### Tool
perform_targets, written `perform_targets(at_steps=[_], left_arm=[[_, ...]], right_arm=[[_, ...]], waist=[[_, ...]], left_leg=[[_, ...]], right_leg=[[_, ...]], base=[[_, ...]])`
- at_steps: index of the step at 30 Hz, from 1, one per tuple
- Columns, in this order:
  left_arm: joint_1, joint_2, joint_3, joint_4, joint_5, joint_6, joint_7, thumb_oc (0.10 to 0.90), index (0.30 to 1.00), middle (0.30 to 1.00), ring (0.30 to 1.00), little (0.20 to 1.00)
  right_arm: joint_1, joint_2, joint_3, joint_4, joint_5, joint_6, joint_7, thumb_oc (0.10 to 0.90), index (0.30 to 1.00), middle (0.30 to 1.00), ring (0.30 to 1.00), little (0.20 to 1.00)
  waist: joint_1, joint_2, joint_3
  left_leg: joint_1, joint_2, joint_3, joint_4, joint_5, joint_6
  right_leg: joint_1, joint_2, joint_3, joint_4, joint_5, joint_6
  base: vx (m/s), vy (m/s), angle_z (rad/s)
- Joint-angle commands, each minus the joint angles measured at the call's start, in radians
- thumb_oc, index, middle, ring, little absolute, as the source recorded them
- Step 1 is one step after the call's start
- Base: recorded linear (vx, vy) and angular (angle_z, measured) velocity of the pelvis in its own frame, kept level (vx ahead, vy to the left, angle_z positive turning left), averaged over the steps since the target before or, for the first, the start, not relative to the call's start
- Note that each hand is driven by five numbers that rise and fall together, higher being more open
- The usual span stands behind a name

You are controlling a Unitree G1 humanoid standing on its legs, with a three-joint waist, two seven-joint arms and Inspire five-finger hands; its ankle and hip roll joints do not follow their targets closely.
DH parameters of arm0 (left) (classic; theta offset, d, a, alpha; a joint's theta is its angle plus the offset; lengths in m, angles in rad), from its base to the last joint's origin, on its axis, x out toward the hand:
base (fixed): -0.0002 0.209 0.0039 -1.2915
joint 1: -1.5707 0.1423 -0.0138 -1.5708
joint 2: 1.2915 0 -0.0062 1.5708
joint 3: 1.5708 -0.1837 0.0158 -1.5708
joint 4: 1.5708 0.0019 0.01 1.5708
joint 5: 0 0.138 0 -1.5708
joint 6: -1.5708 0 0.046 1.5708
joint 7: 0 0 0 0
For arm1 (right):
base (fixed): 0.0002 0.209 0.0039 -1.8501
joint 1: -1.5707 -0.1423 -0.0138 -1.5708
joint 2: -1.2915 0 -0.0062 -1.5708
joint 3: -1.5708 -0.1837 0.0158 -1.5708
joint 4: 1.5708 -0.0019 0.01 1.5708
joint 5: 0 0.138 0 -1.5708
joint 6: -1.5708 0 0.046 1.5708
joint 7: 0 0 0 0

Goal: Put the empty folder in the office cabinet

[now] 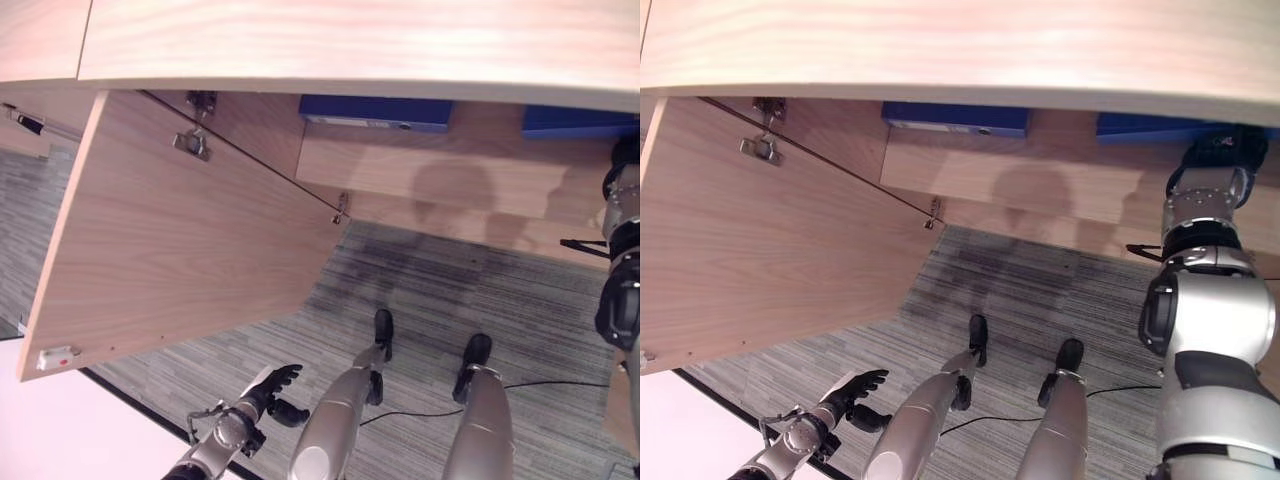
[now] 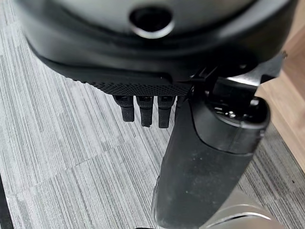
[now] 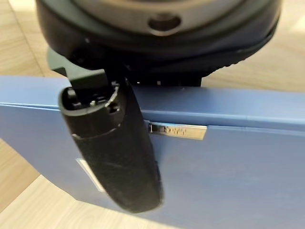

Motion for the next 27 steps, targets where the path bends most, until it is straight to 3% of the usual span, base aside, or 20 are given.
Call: perform_targets(at_steps=[1,6,8,9,16,27], left_arm=[[0.053,0.054,-0.009,0.046,-0.023,0.007,0.035,0.800,0.900,0.900,0.900,0.900],[0.044,0.042,-0.011,0.082,-0.014,0.015,0.054,0.800,0.900,0.900,0.900,0.900],[0.034,0.038,-0.019,0.103,-0.007,0.026,0.068,0.800,0.900,0.900,0.900,0.900],[0.017,0.035,-0.027,0.133,0.012,0.036,0.083,0.800,0.900,0.900,0.900,0.900],[-0.018,-0.017,-0.023,0.246,0.045,0.055,0.123,0.800,0.900,0.900,0.900,0.900],[-0.026,-0.108,-0.028,0.369,0.054,0.061,0.184,0.800,0.900,0.900,0.900,0.900]], right_arm=[[-0.080,-0.067,0.080,-0.078,-0.063,-0.052,0.013,0.800,0.900,0.900,0.900,0.900],[-0.079,-0.046,0.066,-0.017,-0.129,-0.030,-0.063,0.800,0.900,0.900,0.900,0.900],[-0.098,-0.059,0.074,0.052,-0.203,0.019,-0.134,0.800,0.900,0.900,0.900,0.900],[-0.115,-0.057,0.076,0.103,-0.242,0.079,-0.175,0.800,0.900,0.900,0.900,0.900],[-0.109,-0.060,0.077,0.206,-0.333,0.187,-0.259,0.800,0.900,0.900,0.900,0.900],[-0.059,0.049,0.058,0.221,-0.414,0.184,-0.403,0.800,0.900,0.900,0.900,0.900]], waist=[[0.004,0.006,-0.089],[-0.006,0.008,-0.091],[-0.014,-0.002,-0.091],[-0.021,-0.008,-0.093],[-0.034,-0.020,-0.104],[-0.048,-0.021,-0.133]], left_leg=[[0.064,0.078,-0.016,0.119,-0.216,-0.098],[0.114,0.077,-0.019,0.074,-0.206,-0.099],[0.136,0.082,-0.022,0.058,-0.202,-0.104],[0.162,0.086,-0.027,0.040,-0.198,-0.107],[0.251,0.098,-0.040,-0.031,-0.174,-0.117],[0.361,0.099,-0.042,-0.140,-0.138,-0.117]], right_leg=[[0.046,0.046,0.040,-0.044,-0.065,0.059],[0.075,0.053,0.033,-0.058,-0.060,0.061],[0.100,0.054,0.027,-0.072,-0.058,0.061],[0.127,0.057,0.021,-0.088,-0.059,0.061],[0.232,0.063,0.000,-0.170,-0.041,0.063],[0.351,0.085,-0.009,-0.300,0.003,0.062]], base=[[-0.08,0.028,-0.04],[0.00,0.004,0.01],[0.00,0.000,0.00],[0.00,0.000,0.00],[0.00,-0.007,0.02],[0.01,0.008,-0.04]])
